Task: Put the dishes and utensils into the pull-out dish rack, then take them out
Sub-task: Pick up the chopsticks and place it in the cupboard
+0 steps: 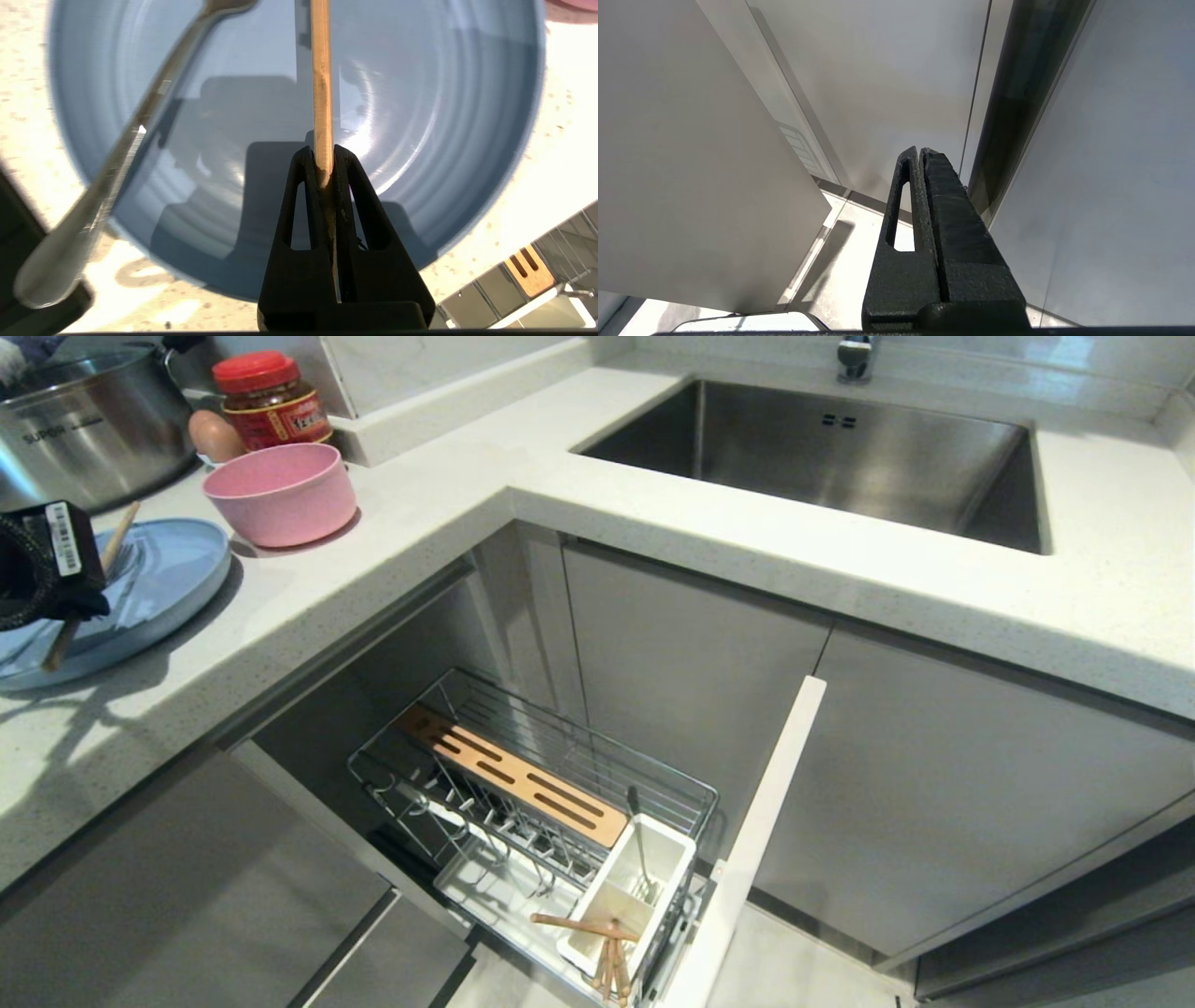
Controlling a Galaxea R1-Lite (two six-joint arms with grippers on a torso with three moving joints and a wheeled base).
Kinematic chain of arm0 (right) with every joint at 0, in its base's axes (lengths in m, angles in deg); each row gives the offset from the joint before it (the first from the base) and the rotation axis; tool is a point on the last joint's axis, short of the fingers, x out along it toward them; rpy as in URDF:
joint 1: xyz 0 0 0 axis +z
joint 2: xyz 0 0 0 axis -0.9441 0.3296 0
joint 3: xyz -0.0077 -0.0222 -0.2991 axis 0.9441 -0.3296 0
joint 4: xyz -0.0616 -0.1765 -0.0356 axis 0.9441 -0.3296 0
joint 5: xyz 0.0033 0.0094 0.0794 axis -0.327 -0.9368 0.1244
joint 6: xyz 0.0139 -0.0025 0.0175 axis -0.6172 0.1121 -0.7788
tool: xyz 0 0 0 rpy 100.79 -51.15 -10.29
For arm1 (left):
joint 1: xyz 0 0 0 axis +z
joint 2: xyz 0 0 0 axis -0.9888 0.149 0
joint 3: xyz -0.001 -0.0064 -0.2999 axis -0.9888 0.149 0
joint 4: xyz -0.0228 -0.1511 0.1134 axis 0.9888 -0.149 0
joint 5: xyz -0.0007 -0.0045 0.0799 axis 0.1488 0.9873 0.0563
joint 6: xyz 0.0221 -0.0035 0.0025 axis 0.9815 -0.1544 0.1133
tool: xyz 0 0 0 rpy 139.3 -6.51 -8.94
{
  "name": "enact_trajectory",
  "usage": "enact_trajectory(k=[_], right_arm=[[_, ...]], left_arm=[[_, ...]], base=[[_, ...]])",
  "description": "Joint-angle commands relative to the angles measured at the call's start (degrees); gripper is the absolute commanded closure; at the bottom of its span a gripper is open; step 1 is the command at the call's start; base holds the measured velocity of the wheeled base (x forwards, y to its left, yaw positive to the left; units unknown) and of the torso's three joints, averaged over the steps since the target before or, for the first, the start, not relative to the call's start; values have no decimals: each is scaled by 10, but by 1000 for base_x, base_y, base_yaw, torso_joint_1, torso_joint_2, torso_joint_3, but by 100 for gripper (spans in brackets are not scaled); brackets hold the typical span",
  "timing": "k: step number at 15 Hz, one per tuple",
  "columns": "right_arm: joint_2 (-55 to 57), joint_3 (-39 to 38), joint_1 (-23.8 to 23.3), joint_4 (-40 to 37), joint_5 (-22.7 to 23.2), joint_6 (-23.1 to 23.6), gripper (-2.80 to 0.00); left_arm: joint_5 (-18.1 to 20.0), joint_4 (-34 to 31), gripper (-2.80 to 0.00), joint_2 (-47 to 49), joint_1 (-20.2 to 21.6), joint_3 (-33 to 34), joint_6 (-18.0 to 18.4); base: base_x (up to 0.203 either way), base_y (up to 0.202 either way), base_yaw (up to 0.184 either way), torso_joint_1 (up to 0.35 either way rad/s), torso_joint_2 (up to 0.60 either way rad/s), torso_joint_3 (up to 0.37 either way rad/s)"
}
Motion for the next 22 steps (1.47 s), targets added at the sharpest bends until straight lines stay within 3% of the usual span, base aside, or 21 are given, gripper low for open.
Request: enact_trajectory(k=[1,7,10,13,16,19,22], right_arm=[[-2,0,0,0,0,0,0],[-2,0,0,0,0,0,0],[-2,0,0,0,0,0,0],[-2,0,0,0,0,0,0],[-2,0,0,0,0,0,0],[-2,0,0,0,0,0,0],[-2,0,0,0,0,0,0]], left_arm=[[-1,-3,0,-2,9,-4,-1],[5,0,0,-51,12,-20,-6],[40,54,0,-103,5,-24,-37],[49,87,0,-132,-72,-23,-95],[57,92,0,-144,-188,-10,-128],[68,93,0,-146,-293,30,-137],[113,82,0,-127,-357,72,-135]], base=[[0,0,0,0,0,0],[0,0,0,0,0,0],[0,0,0,0,0,0],[0,0,0,0,0,0],[0,0,0,0,0,0],[0,0,0,0,0,0],[0,0,0,0,0,0]])
